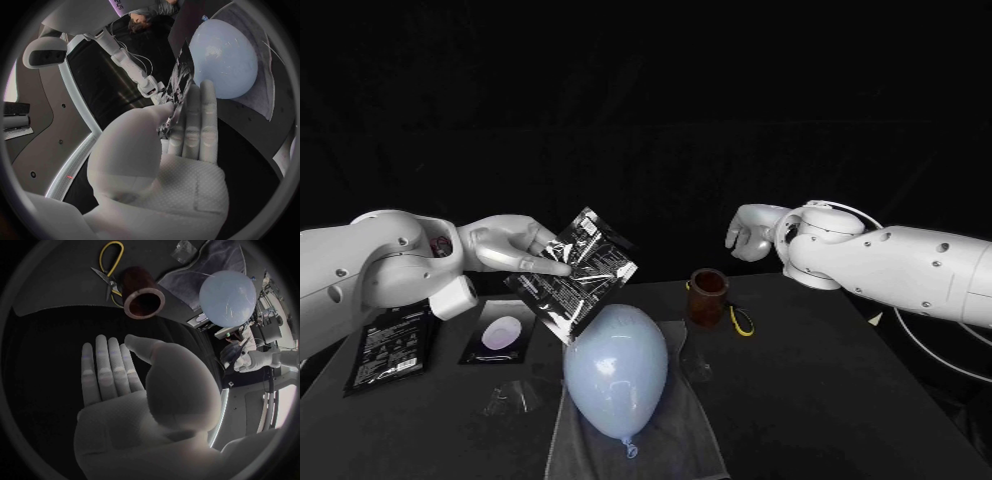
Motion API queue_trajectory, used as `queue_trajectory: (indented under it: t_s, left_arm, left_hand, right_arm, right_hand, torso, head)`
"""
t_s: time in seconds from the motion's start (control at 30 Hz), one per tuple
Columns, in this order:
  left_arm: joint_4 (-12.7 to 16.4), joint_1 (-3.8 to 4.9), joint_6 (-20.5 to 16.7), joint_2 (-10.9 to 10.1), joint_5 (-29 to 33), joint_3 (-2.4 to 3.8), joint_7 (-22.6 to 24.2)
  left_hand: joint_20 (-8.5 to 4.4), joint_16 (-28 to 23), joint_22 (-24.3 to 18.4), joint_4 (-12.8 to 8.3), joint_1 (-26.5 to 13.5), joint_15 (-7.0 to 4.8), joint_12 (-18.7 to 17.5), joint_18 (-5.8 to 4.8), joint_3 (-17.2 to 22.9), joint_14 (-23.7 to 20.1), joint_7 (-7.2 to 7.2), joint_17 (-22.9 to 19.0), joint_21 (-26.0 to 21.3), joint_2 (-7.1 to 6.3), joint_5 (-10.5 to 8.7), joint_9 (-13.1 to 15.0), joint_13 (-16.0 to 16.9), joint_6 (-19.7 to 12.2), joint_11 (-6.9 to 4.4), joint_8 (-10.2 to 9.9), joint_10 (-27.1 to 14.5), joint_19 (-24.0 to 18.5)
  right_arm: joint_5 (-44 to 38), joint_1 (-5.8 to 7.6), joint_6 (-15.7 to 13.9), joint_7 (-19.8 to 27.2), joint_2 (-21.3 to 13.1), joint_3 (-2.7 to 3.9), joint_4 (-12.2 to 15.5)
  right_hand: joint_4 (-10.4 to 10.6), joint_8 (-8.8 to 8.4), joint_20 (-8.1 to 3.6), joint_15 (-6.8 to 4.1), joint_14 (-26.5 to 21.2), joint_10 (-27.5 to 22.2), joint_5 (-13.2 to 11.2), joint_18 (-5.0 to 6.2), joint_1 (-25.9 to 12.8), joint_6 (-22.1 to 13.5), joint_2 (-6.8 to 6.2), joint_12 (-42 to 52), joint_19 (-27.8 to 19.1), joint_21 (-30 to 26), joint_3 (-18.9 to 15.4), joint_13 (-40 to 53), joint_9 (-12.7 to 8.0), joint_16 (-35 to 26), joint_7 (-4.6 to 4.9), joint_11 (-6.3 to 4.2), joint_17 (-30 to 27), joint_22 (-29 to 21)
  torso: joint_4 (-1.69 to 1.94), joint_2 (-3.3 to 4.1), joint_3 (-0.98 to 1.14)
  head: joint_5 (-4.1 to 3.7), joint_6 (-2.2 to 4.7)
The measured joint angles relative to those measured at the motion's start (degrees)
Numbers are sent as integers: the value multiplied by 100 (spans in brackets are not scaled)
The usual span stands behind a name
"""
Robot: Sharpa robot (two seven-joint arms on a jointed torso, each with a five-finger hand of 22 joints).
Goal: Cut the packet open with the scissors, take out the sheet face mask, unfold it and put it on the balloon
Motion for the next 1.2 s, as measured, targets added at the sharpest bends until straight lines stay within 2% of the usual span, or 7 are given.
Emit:
queue_trajectory:
  t_s: [0.1,0.27,0.47,0.57,0.67,0.9,1.2]
  left_arm:
    - [-9,0,-21,15,0,-2,7]
    - [-19,0,-79,33,2,-22,26]
    - [-14,-1,-134,65,2,-65,43]
    - [-11,-2,-146,99,2,-87,49]
    - [-12,-7,-148,128,0,-109,52]
    - [10,-11,-148,142,-8,-124,56]
    - [71,-13,-143,139,-15,-127,57]
  left_hand:
    - [0,0,0,0,0,1,0,0,0,0,0,0,0,1,0,13,0,0,0,0,0,0]
    - [1,0,0,0,3,9,0,0,0,-8,0,0,0,3,0,14,0,-2,0,0,0,0]
    - [1,0,-1,0,8,10,0,0,0,-8,6,0,0,8,-1,18,-1,-11,0,0,0,0]
    - [1,0,-1,0,10,11,-19,0,0,-8,5,0,0,10,-11,19,-1,-13,0,0,0,0]
    - [2,0,3,0,15,11,-22,0,-1,-8,-1,0,0,15,-22,19,-1,-20,0,-1,0,1]
    - [2,0,4,-1,15,12,-22,0,-1,-8,-2,4,-1,15,0,20,-2,-21,0,-2,0,1]
    - [3,0,3,-1,17,13,-22,0,-1,-8,-4,7,-1,17,0,23,-3,-23,0,-20,0,1]
  right_arm:
    - [142,0,-390,265,-57,13,136]
    - [550,0,-1047,876,-126,50,503]
    - [1185,28,-1549,1574,-104,100,849]
    - [1629,84,-1651,1907,-20,120,926]
    - [2182,125,-1651,2208,107,131,938]
    - [3364,147,-1380,2714,384,137,910]
    - [3983,123,-931,2983,587,137,849]
  right_hand:
    - [80,108,-132,-114,382,208,0,0,-23,104,23,0,409,140,-83,0,40,115,137,-61,90,44]
    - [195,171,-305,-264,885,457,0,-1,-36,245,159,0,897,301,-290,1,70,249,186,-120,259,97]
    - [260,194,-769,-620,2308,656,0,-5,61,387,287,0,2073,1061,-745,7,82,1123,62,-286,851,463]
    - [335,162,-897,-708,2563,624,0,-9,38,393,310,-14,2422,1446,-891,7,82,1783,51,-318,1251,683]
    - [466,62,-943,-740,2595,536,102,-16,35,331,307,-22,2653,1855,-1041,7,84,3100,9,-317,2142,962]
    - [701,-98,-919,-691,2630,263,85,-48,-106,156,166,-22,2762,2315,-1434,6,90,5151,141,-238,4177,1320]
    - [805,-197,-854,-611,2612,46,22,-53,-70,39,130,-22,2698,2514,-1806,6,80,5630,200,-154,4558,1536]
  torso:
    - [2,-1,-3]
    - [7,-2,-7]
    - [9,-3,-7]
    - [8,-3,-11]
    - [9,-3,-13]
    - [19,1,-12]
    - [9,10,-4]
  head:
    - [75,37]
    - [248,114]
    - [413,167]
    - [486,193]
    - [539,221]
    - [613,259]
    - [652,266]
